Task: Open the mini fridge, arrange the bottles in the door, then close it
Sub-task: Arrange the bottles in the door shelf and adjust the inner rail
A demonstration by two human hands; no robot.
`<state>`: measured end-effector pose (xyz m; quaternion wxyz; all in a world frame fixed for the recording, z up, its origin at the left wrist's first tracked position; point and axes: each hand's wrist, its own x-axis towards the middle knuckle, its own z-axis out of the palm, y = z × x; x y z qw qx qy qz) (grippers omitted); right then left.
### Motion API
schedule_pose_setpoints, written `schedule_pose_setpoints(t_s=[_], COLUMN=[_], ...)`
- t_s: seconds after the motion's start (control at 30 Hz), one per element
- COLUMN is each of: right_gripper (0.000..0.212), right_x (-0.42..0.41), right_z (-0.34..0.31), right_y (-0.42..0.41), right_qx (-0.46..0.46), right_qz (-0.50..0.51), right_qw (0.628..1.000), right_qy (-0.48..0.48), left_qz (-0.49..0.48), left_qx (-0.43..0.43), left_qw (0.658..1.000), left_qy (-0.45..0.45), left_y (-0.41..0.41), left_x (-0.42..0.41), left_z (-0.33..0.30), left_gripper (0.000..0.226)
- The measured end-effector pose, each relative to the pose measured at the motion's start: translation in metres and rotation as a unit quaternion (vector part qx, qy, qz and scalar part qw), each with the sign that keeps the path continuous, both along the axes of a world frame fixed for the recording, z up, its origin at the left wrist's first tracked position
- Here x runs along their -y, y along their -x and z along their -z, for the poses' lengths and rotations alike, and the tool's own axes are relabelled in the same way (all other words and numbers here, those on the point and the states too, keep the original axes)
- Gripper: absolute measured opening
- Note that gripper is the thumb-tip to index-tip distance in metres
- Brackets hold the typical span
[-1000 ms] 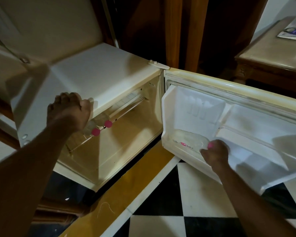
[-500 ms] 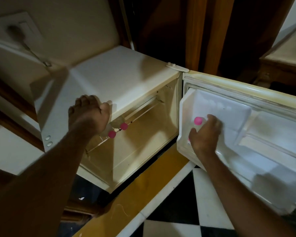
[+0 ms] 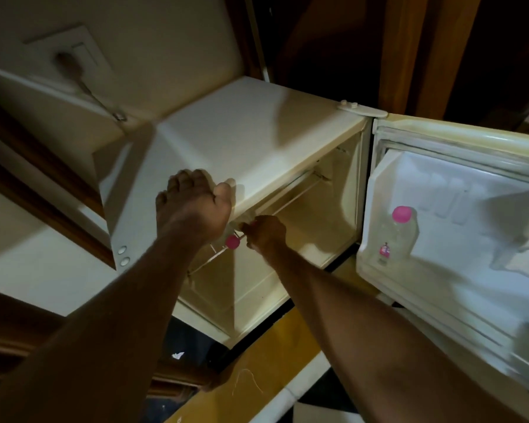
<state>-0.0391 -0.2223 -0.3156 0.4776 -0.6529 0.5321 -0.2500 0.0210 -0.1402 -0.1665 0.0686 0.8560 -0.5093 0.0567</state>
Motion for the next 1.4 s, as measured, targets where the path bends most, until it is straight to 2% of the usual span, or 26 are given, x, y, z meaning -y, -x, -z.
schedule_pose_setpoints(t_s=[0.07,0.13,0.23,0.3,0.47,0.53,0.6,0.63,0.7,0.8,0.9,1.0,1.07,1.1,1.17,1.2,1.23,1.27,1.33,1.4], right_gripper=[0.022,0.015,0.023,0.027,0.031,0.031,0.033,0.035,0.039,0.042,0.055,0.066,0.072,0.072,0.062,0.054,0.048,0.045,0.047,0.055], right_x=[-0.013,-0.038,-0.097,-0.133,-0.18,-0.185,-0.179,-0.168,-0.138,-0.082,-0.039,-0.02,-0.026,-0.035,-0.066,-0.081,-0.093,-0.101,-0.1,-0.082], right_z=[0.003,0.004,0.003,0.002,-0.016,-0.028,-0.037,-0.039,-0.041,-0.032,-0.017,-0.016,-0.016,-0.016,-0.014,-0.012,-0.01,-0.011,-0.016,-0.015], right_y=[0.019,0.052,0.112,0.156,0.257,0.286,0.302,0.304,0.299,0.285,0.272,0.266,0.266,0.262,0.235,0.211,0.183,0.151,0.081,0.023], right_qx=[0.055,0.107,0.191,0.202,0.095,0.006,-0.11,-0.162,-0.229,-0.274,-0.301,-0.279,-0.251,-0.248,-0.232,-0.185,-0.113,-0.033,0.083,0.112], right_qz=[0.036,0.108,0.174,0.219,0.307,0.32,0.307,0.289,0.234,0.174,0.139,0.162,0.216,0.249,0.291,0.286,0.25,0.185,0.058,-0.013], right_qw=[0.998,0.988,0.962,0.947,0.921,0.904,0.886,0.883,0.9,0.925,0.922,0.924,0.923,0.911,0.869,0.863,0.883,0.919,0.976,0.993], right_qy=[-0.009,0.035,0.092,0.12,0.219,0.283,0.329,0.332,0.288,0.197,0.2,0.205,0.193,0.217,0.327,0.373,0.382,0.346,0.19,0.029], left_qz=[-0.002,0.002,0.005,0.008,0.008,0.003,-0.005,-0.008,-0.014,-0.014,-0.015,-0.004,-0.004,-0.006,-0.006,-0.005,-0.005,-0.005,-0.005,-0.006], left_qx=[0.003,0.009,0.004,0.004,0.022,0.023,0.022,0.018,0.005,0.002,0.002,0.006,0.004,0.004,0.009,0.011,0.012,0.014,0.02,0.019], left_qw=[1.0,1.0,1.0,1.0,0.999,0.999,0.999,0.999,0.999,0.999,0.999,1.0,1.0,1.0,1.0,1.0,1.0,1.0,1.0,1.0], left_qy=[0.0,0.005,0.009,0.009,0.034,0.031,0.032,0.032,0.031,0.041,0.039,0.021,0.017,0.017,0.016,0.012,0.008,0.005,0.001,-0.002], left_y=[0.001,0.002,0.004,0.007,0.009,0.008,0.01,0.011,0.011,0.009,0.006,0.006,0.008,0.009,0.009,0.009,0.01,0.011,0.011,0.01], left_x=[0.0,0.001,0.001,0.001,-0.003,-0.004,-0.004,-0.003,-0.004,-0.004,-0.004,-0.004,-0.004,-0.004,-0.004,-0.004,-0.004,-0.004,-0.003,-0.002], left_z=[-0.002,-0.002,-0.003,-0.004,-0.002,-0.003,-0.004,-0.005,-0.006,-0.006,-0.004,-0.004,-0.006,-0.007,-0.007,-0.007,-0.008,-0.008,-0.009,-0.009], left_gripper=[0.093,0.09,0.087,0.088,0.084,0.081,0.068,0.064,0.063,0.061,0.068,0.084,0.084,0.084,0.087,0.088,0.089,0.089,0.09,0.092])
